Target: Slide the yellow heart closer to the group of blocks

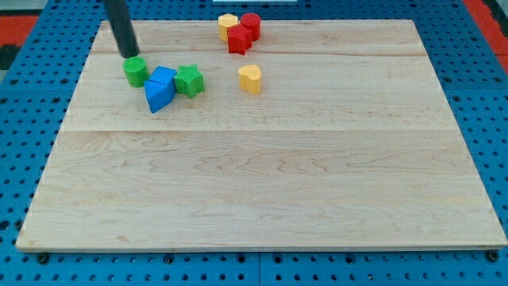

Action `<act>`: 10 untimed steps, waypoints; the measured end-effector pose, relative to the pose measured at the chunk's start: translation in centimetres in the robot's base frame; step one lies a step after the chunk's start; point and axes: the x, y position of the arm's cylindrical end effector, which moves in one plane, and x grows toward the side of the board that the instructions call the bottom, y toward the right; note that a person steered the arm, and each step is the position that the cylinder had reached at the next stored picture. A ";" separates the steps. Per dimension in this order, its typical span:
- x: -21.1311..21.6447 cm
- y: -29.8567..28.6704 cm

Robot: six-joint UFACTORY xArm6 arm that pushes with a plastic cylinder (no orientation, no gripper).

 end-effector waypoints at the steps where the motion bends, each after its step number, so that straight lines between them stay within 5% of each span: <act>1: 3.1 0.1; 3: 0.9 3.0; 5: 1.3 15.2; 9: 12.6 24.7; 10: 12.7 29.2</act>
